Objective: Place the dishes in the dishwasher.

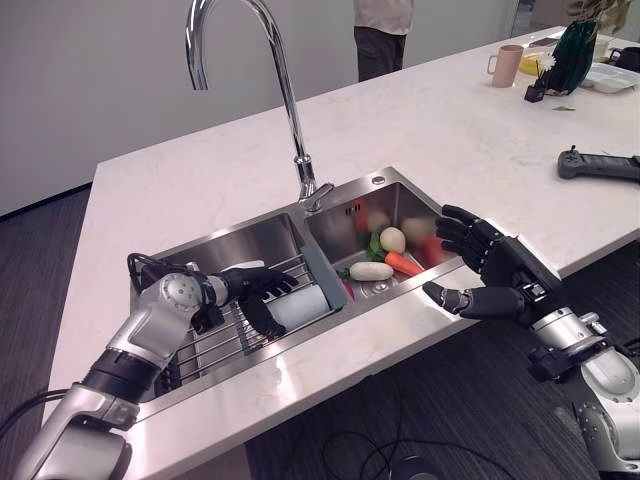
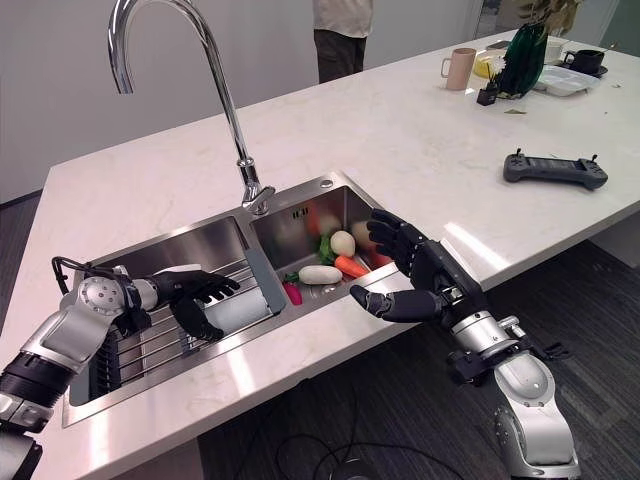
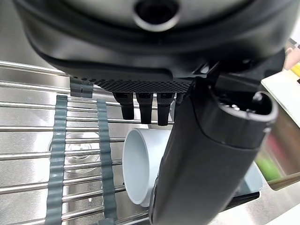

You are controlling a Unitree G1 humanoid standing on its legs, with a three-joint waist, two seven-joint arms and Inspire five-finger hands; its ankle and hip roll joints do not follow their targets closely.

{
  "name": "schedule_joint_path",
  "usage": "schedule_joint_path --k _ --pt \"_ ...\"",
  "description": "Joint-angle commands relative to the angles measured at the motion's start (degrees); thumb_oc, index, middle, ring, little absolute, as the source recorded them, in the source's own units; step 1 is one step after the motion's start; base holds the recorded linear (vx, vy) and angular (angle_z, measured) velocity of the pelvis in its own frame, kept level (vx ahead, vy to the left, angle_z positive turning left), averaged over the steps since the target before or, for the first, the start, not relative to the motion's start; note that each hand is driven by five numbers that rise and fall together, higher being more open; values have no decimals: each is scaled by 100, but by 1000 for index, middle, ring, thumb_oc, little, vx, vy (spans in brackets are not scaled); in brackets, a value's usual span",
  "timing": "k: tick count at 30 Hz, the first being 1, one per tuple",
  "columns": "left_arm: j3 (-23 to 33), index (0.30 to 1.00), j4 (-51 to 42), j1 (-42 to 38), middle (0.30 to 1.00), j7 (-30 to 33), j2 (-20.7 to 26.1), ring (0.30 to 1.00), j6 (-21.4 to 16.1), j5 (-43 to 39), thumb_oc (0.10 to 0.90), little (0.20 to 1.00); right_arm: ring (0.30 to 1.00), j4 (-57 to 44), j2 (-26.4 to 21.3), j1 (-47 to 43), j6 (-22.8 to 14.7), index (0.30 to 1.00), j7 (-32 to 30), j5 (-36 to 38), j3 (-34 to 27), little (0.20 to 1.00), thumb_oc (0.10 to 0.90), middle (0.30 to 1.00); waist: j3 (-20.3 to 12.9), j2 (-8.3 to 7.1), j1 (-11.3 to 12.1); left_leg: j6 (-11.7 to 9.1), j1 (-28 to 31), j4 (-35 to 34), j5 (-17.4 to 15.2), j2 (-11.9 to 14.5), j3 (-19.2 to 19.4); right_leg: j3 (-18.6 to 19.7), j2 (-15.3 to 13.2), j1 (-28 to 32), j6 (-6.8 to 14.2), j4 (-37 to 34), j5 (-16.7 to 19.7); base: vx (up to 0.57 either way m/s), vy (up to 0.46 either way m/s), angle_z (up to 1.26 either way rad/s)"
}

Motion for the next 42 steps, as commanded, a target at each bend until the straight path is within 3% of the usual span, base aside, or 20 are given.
schedule_joint_path --k 1,18,23,25,27,28,29,30,33,35,39,42 --pt "16 900 229 -748 900 245 -199 900 -156 435 800 900 900 -283 -132 -562 -582 900 27 205 -148 900 800 900 -133 109 -92 32 352 519 -1416 -17 -519 -579 120 45 141 -304 -182 0 0 0" --pt "-386 900 952 -658 900 -242 -662 900 -86 1113 800 900 900 -313 -104 -563 -495 900 123 236 -31 900 800 900 -132 101 -220 56 374 519 -1436 -1 -440 -489 174 30 138 -304 -164 0 0 0" --pt "-687 900 1234 -525 900 -1239 -1065 900 46 564 800 900 900 -331 -102 -616 -435 900 179 226 77 900 800 900 -120 108 -300 68 396 519 -1457 15 -390 -438 204 29 130 -304 -150 17 -2 -10" --pt "-869 900 1344 -482 900 -1570 -1161 900 66 751 800 900 900 -333 -126 -632 -430 900 209 250 138 900 800 900 -119 116 -342 76 407 519 -1470 26 -361 -406 220 23 134 -304 -148 29 4 -18" --pt "-1042 900 1731 -377 900 -2553 -1257 900 -39 914 800 900 900 -370 -183 -694 -315 900 244 317 142 900 800 900 -93 117 -400 93 472 519 -1521 22 -360 -400 223 78 145 -304 -189 40 13 -3" --pt "-1106 561 1830 -343 561 -2855 -1273 561 -132 746 574 561 900 -379 -188 -735 -273 900 247 319 170 900 800 900 -101 117 -413 85 452 519 -1495 29 -344 -374 233 52 140 -304 -160 37 9 0" --pt "-1143 300 1858 -312 300 -2953 -1350 300 -131 261 400 300 900 -374 -189 -784 -251 900 248 294 252 900 800 900 -102 122 -436 91 465 519 -1508 32 -329 -351 244 55 139 -304 -158 36 14 -8" --pt "-1190 300 1870 -324 300 -3097 -1405 300 -85 276 400 300 900 -347 -183 -803 -263 900 252 269 312 900 800 900 -92 135 -463 98 504 519 -1544 31 -328 -344 246 93 149 -304 -191 52 30 -14" --pt "-1205 300 1851 -337 300 -2656 -1201 300 -603 -54 400 300 900 -353 -283 -776 -228 900 297 366 267 900 800 900 -102 131 -460 99 520 519 -1552 30 -313 -351 240 113 149 -304 -200 21 18 -10" --pt "-1151 300 1670 -362 300 -2589 -1109 300 -694 -176 400 300 900 -348 -269 -710 -267 900 303 366 220 900 800 900 -115 124 -424 102 514 519 -1553 23 -328 -374 230 113 153 -304 -196 2 0 -7" --pt "-1075 300 1378 -427 300 -2361 -948 300 -786 -481 400 300 900 -298 -237 -634 -346 900 284 301 208 900 800 900 -117 119 -377 97 495 519 -1538 13 -353 -410 210 104 156 -304 -178 -2 -1 -1" --pt "-769 300 846 -418 300 -1927 -861 300 -681 -1323 400 300 900 -276 -199 -538 -426 900 194 241 185 900 800 900 -115 102 -304 96 493 519 -1543 -3 -394 -447 178 113 157 -304 -170 0 0 0"
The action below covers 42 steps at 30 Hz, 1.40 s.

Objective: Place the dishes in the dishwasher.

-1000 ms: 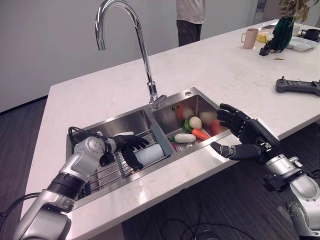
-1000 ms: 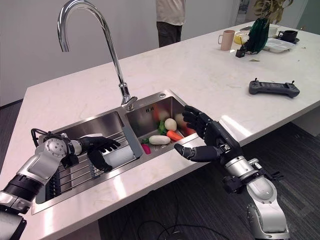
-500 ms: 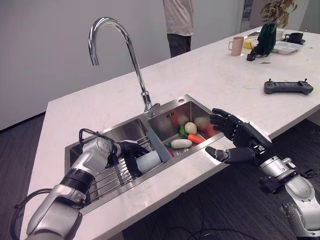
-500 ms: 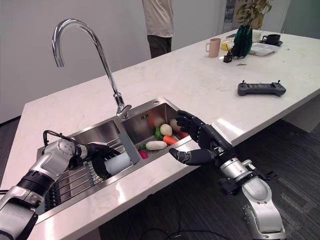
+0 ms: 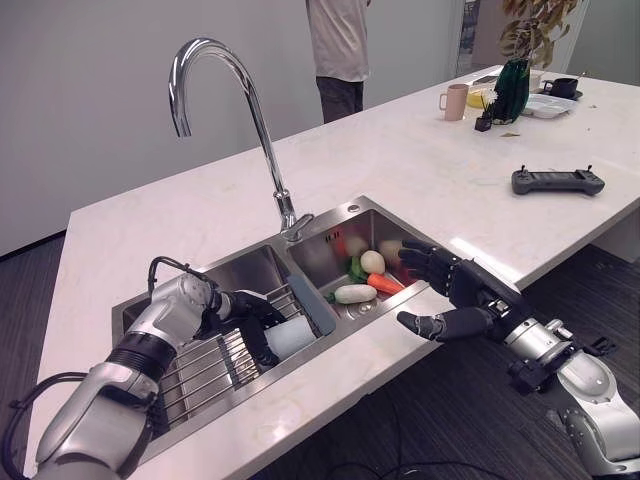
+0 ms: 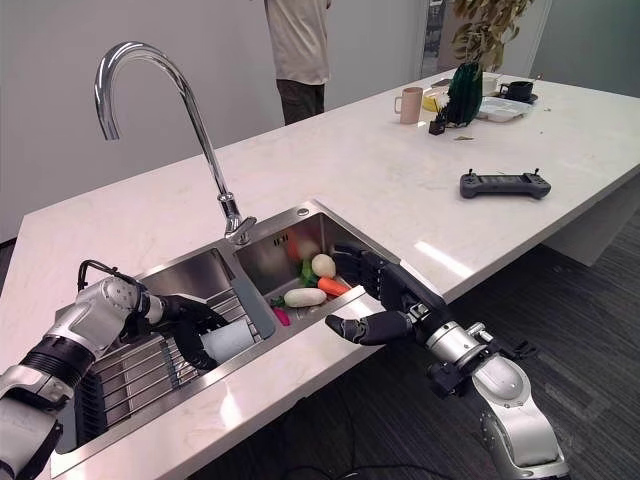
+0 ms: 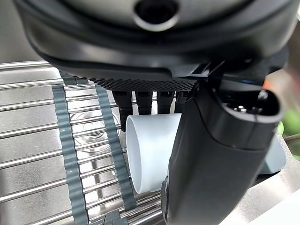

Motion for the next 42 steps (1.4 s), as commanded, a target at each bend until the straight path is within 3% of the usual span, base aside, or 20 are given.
schedule_joint_path --k 1,2,3,4,5,7,12,13,16,21,27,30,37,42 --pt "47 300 -846 307 300 -228 -551 300 -412 -1772 400 300 900 -269 49 -570 -690 900 -74 229 -565 900 800 900 305 66 -1 60 140 554 -1239 12 -715 -583 226 -200 138 -18 -180 0 0 0" --pt "133 300 -970 309 300 -76 -498 300 -415 -1908 400 300 900 -253 60 -547 -712 900 -74 220 -581 900 800 900 306 62 15 57 140 554 -1237 10 -721 -592 222 -198 143 -18 -177 -3 -6 3" --pt "373 300 -1268 318 300 458 -315 300 -617 -2451 400 300 900 -236 48 -485 -759 900 -84 205 -652 900 800 900 299 57 51 44 133 554 -1226 12 -732 -609 207 -203 151 -18 -172 0 0 0" --pt "1064 300 -1660 415 300 862 -162 300 -817 -4123 400 300 900 -160 42 -391 -858 900 -117 244 -790 900 800 900 297 45 138 37 130 554 -1213 2 -775 -640 171 -194 152 -18 -182 -15 -2 3" --pt "1397 300 -1671 473 300 931 -220 300 -900 -4464 400 300 900 -64 100 -374 -924 900 -79 213 -814 900 800 900 285 43 166 34 133 554 -1219 5 -783 -644 162 -190 156 -18 -186 -19 4 7" --pt "1860 300 -1562 671 300 1345 -240 300 -1513 -5369 400 300 900 61 200 -323 -1042 900 7 148 -847 900 800 900 274 51 199 11 123 554 -1204 8 -803 -661 141 -195 145 -18 -181 -16 13 11" --pt "2972 300 -1597 1624 300 1599 -695 300 -2592 -6286 400 300 900 53 307 -112 -1130 900 80 150 -1075 900 800 900 224 -27 373 -12 60 554 -1136 -20 -919 -717 90 -210 91 -18 -179 -13 3 5" --pt "3247 300 -1801 1983 300 1758 -969 300 -2982 -6604 400 300 900 -16 357 -46 -1090 900 50 144 -1162 900 800 900 221 -75 446 -9 56 554 -1154 -49 -1019 -763 67 -176 80 -18 -227 -10 -15 12" --pt "3508 300 -2074 2274 300 1836 -1282 300 -3237 -7115 400 300 900 -93 456 -2 -1027 900 18 66 -1204 900 800 900 200 -139 545 -12 -7 554 -1103 -64 -1093 -801 53 -207 45 -18 -207 -9 -10 13" --pt "3610 300 -2758 2530 300 2065 -1817 300 -3451 -7792 400 300 900 -239 652 32 -955 900 -110 -117 -1127 900 800 900 189 -255 664 -3 -23 554 -1101 -91 -1212 -891 23 -161 5 -18 -246 2 -8 7" --pt "3580 300 -3719 2677 300 2039 -2211 300 -3292 -8375 400 300 900 -486 897 114 -872 900 -297 -320 -1002 900 800 900 183 -365 789 -2 -39 554 -1096 -111 -1327 -1011 12 -98 -36 -18 -289 3 -29 13" --pt "3555 300 -4164 2826 300 2228 -2235 300 -3457 -7926 400 300 900 -638 969 185 -1025 900 -478 -301 -1017 900 800 900 212 -419 878 3 -41 554 -1092 -134 -1406 -1090 9 -54 -57 -18 -309 -11 -71 17" --pt "3759 300 -4677 3487 300 2276 -2247 300 -3363 -7597 400 300 900 -877 1114 297 -1438 900 -696 -259 -1101 900 800 900 281 -445 1172 -33 -81 554 -1032 -169 -1634 -1267 25 -11 -119 -18 -366 -31 -113 23" --pt "3826 300 -4975 4021 300 2241 -2397 300 -3340 -7380 400 300 900 -1153 929 182 -1627 900 -937 -258 -1080 900 800 900 455 -474 1578 -256 -215 554 -752 -93 -1903 -1548 76 35 -259 -18 -444 -64 -191 43"
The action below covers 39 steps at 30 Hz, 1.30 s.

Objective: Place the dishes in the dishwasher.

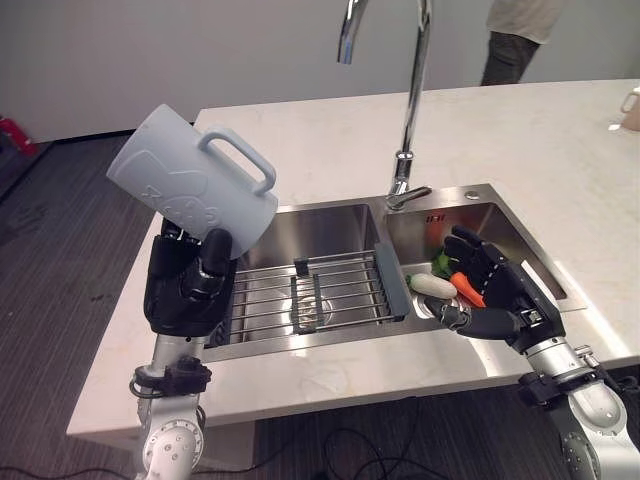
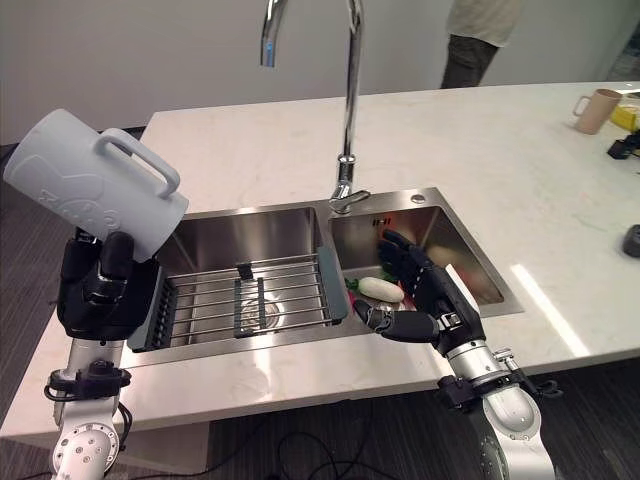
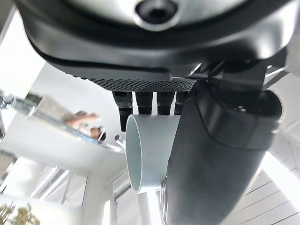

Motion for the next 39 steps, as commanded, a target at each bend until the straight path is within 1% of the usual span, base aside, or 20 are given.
schedule_joint_path --k 1,3,5,7,8,10,11,12,13,15,17,19,21,22,23,24,26,29,35,39 --pt "345 300 -639 -374 300 -178 159 300 -312 273 400 300 900 -1019 -101 -510 -919 900 -265 250 -325 900 800 900 -47 -98 186 -262 390 282 -894 59 -713 -293 263 -86 -151 -154 -271 -81 -196 85" --pt "387 300 -742 -214 300 -139 121 300 -328 362 400 300 900 -1102 -136 -526 -963 900 -351 321 -303 900 800 900 21 -65 348 -377 135 282 -706 66 -941 -437 247 -104 -143 -154 -310 -97 -113 108" --pt "446 300 -731 -135 300 -189 138 300 -320 208 400 300 900 -1160 -185 -507 -958 900 -365 220 -323 900 800 900 109 23 432 -521 -264 282 -483 203 -810 -614 183 -110 -129 -154 -359 -141 -24 82" --pt "436 300 -666 -211 300 -310 132 300 -212 72 400 300 900 -1132 -309 -545 -922 900 -519 139 -416 900 800 900 211 28 390 -535 -208 282 -417 329 -228 -930 2 -87 -129 -154 -360 -180 20 108" --pt "419 300 -634 -253 300 -326 137 300 -192 11 400 300 900 -1078 -381 -590 -927 900 -535 162 -456 900 800 900 229 -19 365 -478 -58 282 -452 324 4 -1041 -113 -104 -125 -154 -341 -205 65 159" --pt "387 300 -668 -270 300 -426 62 300 -150 -35 400 300 900 -847 -477 -632 -1142 900 -428 271 -607 900 800 900 240 -257 294 -219 617 282 -822 98 600 -1364 -560 -165 -48 -154 -161 -250 126 195" --pt "401 300 -740 -266 300 -524 32 300 -67 -89 400 300 900 -806 -402 -495 -1307 900 -396 280 -731 900 800 900 198 -267 188 -201 1019 282 -1178 128 855 -1596 -675 -191 39 -154 -85 -480 438 237" --pt "357 300 -703 -386 300 -841 85 300 235 -410 400 300 900 -712 -271 -147 -1610 900 -524 263 -1079 900 800 900 164 -157 -194 -252 1501 282 -1482 602 1753 -2478 -859 -297 97 -154 232 -461 565 372" --pt "292 300 -652 -443 300 -935 143 300 297 -464 400 300 900 -636 -267 -136 -1585 900 -584 365 -1205 900 800 900 154 -113 -284 -258 1482 282 -1516 761 1866 -2687 -914 -344 116 -154 361 -472 699 464" --pt "177 300 -681 -497 300 -888 193 300 252 -142 400 300 900 -483 -211 -360 -1481 900 -557 353 -1086 900 800 900 191 -53 -106 -250 1301 282 -1546 686 1618 -2944 -1162 -303 282 -154 564 -131 543 447" --pt "118 300 -779 -544 300 -667 223 300 254 -16 400 300 900 -521 -38 -517 -1369 900 -617 168 -817 900 800 900 245 -3 86 -178 1155 282 -1578 551 1385 -3063 -1387 -200 384 -154 968 26 513 97" --pt "143 300 -800 -594 300 -494 224 300 210 40 400 300 900 -554 104 -523 -1357 900 -535 31 -616 900 800 900 289 -10 171 -107 1065 282 -1624 390 1112 -2964 -1493 -251 439 -154 1128 43 460 49" --pt "102 300 -789 -672 300 -337 185 300 196 117 400 300 900 -542 185 -593 -1298 900 -513 32 -458 900 800 900 283 -9 204 -58 979 282 -1609 272 881 -2780 -1456 -262 429 -154 1100 22 380 114" --pt "-31 300 -718 -752 300 -274 188 300 158 195 400 300 900 -554 211 -638 -1246 900 -501 83 -385 900 800 900 272 -22 99 22 863 282 -1571 149 451 -2045 -1021 -306 367 -154 775 -19 266 162" --pt "-159 300 -630 -811 300 -395 232 300 208 119 400 300 900 -589 149 -523 -1236 900 -636 221 -477 900 800 900 245 -57 -86 109 666 282 -1372 25 23 -1175 -489 -392 227 -154 460 29 211 172" --pt "-294 300 -577 -947 300 -312 250 300 213 108 400 300 900 -598 -3 -379 -1212 900 -499 559 -671 900 800 900 133 -138 -241 169 490 282 -1235 -165 -450 -293 -45 -337 162 -154 190 18 75 266" --pt "-309 300 -619 -920 300 -127 165 300 -1 300 400 300 900 -640 -61 -471 -1259 900 -133 702 -555 900 800 900 76 -231 -69 154 472 282 -1246 -153 -359 -517 -228 -252 241 -154 127 19 -33 339" --pt "-153 300 -647 -786 300 -177 165 300 -51 283 400 300 900 -713 -117 -834 -1090 900 -271 388 -226 900 800 900 77 -247 165 125 493 282 -1253 -77 -331 -690 -264 -157 213 -154 11 11 -191 -64" --pt "-73 300 -638 -707 300 -216 211 300 12 354 400 300 900 -726 -101 -783 -1120 900 -238 339 -153 900 800 900 67 -221 157 89 527 282 -1252 -17 -281 -697 -221 -114 175 -154 -59 -10 -115 -11" --pt "-96 300 -585 -687 300 -269 280 300 49 469 400 300 900 -740 -40 -725 -1178 900 -398 269 -94 900 800 900 55 -187 66 56 554 282 -1258 36 -203 -619 -170 -134 160 -154 -66 -54 -100 -25"
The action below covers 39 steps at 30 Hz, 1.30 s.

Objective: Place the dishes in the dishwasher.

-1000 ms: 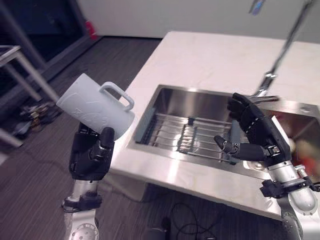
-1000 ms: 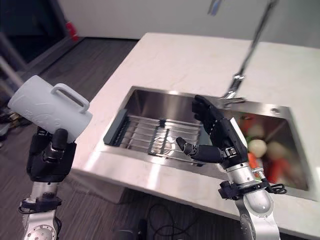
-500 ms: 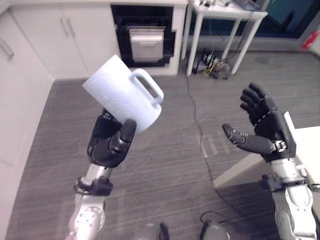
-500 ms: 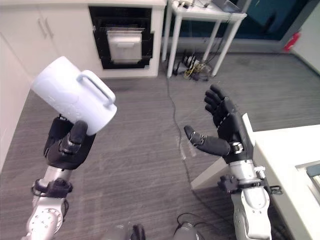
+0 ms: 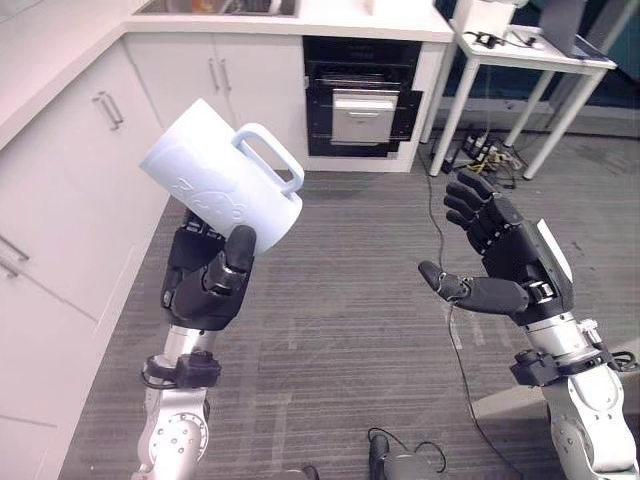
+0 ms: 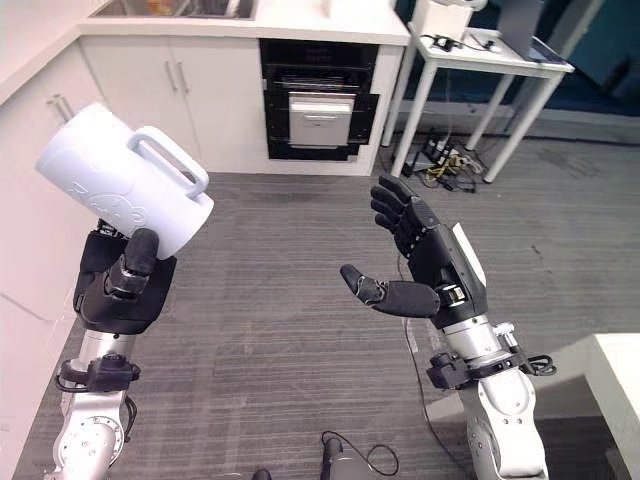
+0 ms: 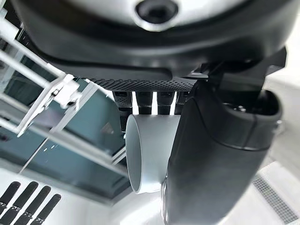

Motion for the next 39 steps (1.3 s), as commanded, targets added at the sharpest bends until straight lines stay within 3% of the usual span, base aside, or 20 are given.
schedule_joint_path --k 1,12,13,19,22,25,27,28,30,31,33,34,35,37,39 --pt "40 300 -532 -394 300 -378 243 300 -291 72 400 300 900 -412 -128 -239 -621 900 -193 64 -287 900 800 900 -414 101 -37 -19 -144 176 -687 -6 -319 -52 3 497 346 224 -925 -54 -96 -19" --pt "-45 300 -416 -408 300 -730 235 300 -180 -71 400 300 900 -456 -186 -30 -662 900 -149 22 -487 900 800 900 -522 168 -321 -124 -94 176 -636 141 -85 201 190 419 284 224 -922 -52 -74 -21" --pt "-417 300 -316 -162 300 24 -39 300 -553 264 400 300 900 -135 124 -30 -768 900 -160 565 -116 900 800 900 -320 131 -100 9 -194 176 -726 -111 46 -39 137 426 255 224 -1029 -38 -86 -15" --pt "-396 300 -324 -118 300 -136 -26 300 -452 217 400 300 900 -234 253 114 -1002 900 -100 719 -137 900 800 900 -379 122 -153 -12 -120 176 -667 -84 58 12 282 481 190 224 -1049 -26 -118 4" --pt "-380 300 -359 -146 300 -101 -14 300 -435 111 400 300 900 -199 222 51 -933 900 -119 733 -99 900 800 900 -380 106 -130 -56 -93 176 -607 -63 8 -10 344 514 142 224 -1058 -17 -139 8" --pt "-347 300 -331 -151 300 -135 -43 300 -402 88 400 300 900 -165 200 60 -973 900 -65 609 -114 900 800 900 -352 46 -103 -134 -29 176 -527 -45 40 -32 350 531 95 224 -1071 -2 -161 9" --pt "-327 300 -311 -101 300 -137 -40 300 -443 88 400 300 900 -154 138 60 -912 900 169 918 -108 900 800 900 -298 -135 -27 -207 169 176 -297 -133 221 -11 194 562 21 224 -1078 75 -249 -5" --pt "-279 300 -343 14 300 -186 -81 300 -468 124 400 300 900 -218 95 100 -932 900 333 902 -96 900 800 900 -145 -263 114 -346 -247 1141 130 -216 -10 108 146 617 -96 224 -1040 83 -258 -40" --pt "-232 300 -374 59 300 -208 -152 300 -405 166 400 300 900 -217 86 123 -999 900 359 745 -69 900 800 900 -38 -234 191 -391 -815 1848 264 -267 -175 120 171 624 -138 224 -986 45 -124 -28" --pt "-215 300 -331 58 300 -226 -180 300 -357 215 400 300 900 -188 88 73 -948 900 349 721 -40 900 800 900 30 -212 212 -348 -954 1562 258 -196 -75 147 207 657 -116 224 -994 82 2 0" --pt "-207 300 -299 92 300 -226 -133 300 -342 176 400 300 900 -126 79 -34 -841 900 333 932 -12 900 800 900 58 -138 217 -311 -766 341 389 -75 187 144 246 705 -59 224 -1064 162 129 10" --pt "-197 300 -223 111 300 -243 -102 300 -391 138 400 300 900 -84 119 -36 -791 900 472 1105 -9 900 800 900 87 82 172 -401 -1065 176 357 265 268 63 436 782 -40 224 -1152 235 256 26" --pt "-167 300 -122 117 300 -286 -82 300 -458 51 400 300 900 -85 126 35 -776 900 587 1144 -55 900 800 900 73 214 156 -505 -1360 176 466 434 161 23 544 832 -40 224 -1220 291 288 27" --pt "-103 300 -33 160 300 -378 -125 300 -508 -14 400 300 900 -75 49 105 -742 900 632 1205 -132 900 800 900 37 297 214 -611 -1632 176 607 484 -190 56 623 956 -51 224 -1362 270 242 16" --pt "-62 300 -123 265 300 -362 -150 300 -511 -3 400 300 900 -95 12 143 -737 900 705 1258 -200 900 800 900 -21 342 237 -636 -1659 176 572 520 -287 38 607 1017 -45 224 -1428 297 288 -31"
